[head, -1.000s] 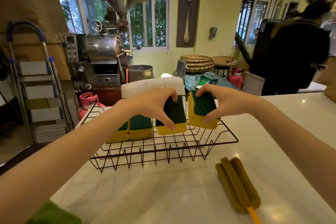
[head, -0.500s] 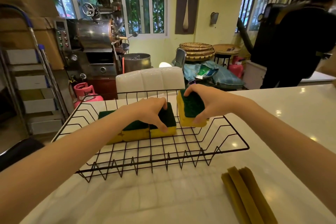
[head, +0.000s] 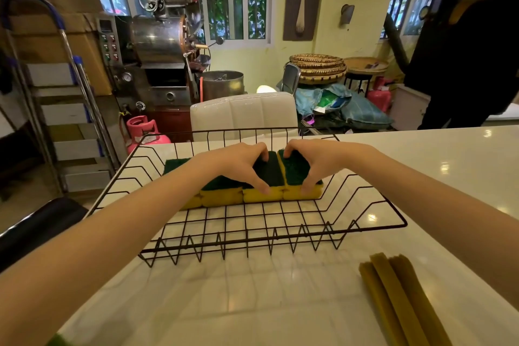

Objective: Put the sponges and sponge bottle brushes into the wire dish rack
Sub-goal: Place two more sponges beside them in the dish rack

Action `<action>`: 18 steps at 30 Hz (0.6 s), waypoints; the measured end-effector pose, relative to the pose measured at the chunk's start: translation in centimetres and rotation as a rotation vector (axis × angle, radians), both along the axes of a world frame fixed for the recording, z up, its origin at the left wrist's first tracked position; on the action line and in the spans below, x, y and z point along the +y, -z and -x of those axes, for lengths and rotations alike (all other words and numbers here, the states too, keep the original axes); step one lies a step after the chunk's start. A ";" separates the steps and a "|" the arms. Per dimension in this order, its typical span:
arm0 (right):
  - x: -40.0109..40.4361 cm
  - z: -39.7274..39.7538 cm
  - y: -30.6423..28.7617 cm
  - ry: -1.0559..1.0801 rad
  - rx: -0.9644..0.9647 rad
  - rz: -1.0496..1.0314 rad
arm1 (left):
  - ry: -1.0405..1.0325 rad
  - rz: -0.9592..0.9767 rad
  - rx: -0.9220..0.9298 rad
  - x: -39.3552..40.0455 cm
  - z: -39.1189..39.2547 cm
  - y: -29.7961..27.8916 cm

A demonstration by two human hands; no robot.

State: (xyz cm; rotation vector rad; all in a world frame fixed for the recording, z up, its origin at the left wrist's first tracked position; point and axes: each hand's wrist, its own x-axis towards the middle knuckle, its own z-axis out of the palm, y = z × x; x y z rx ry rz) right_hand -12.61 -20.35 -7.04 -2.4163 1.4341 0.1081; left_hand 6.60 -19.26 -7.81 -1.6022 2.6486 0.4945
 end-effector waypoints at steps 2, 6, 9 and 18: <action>-0.1 0.0 0.0 0.003 0.016 0.000 | -0.002 -0.010 0.000 -0.1 -0.1 0.1; -0.4 -0.5 0.1 0.006 0.087 -0.001 | -0.012 -0.025 -0.024 0.1 0.1 -0.1; -0.3 -0.8 0.3 -0.011 0.110 0.017 | -0.024 -0.025 -0.058 0.5 0.5 -0.2; 2.3 -0.7 0.2 0.000 -0.019 0.044 | -0.008 -0.090 -0.305 2.7 2.5 -2.2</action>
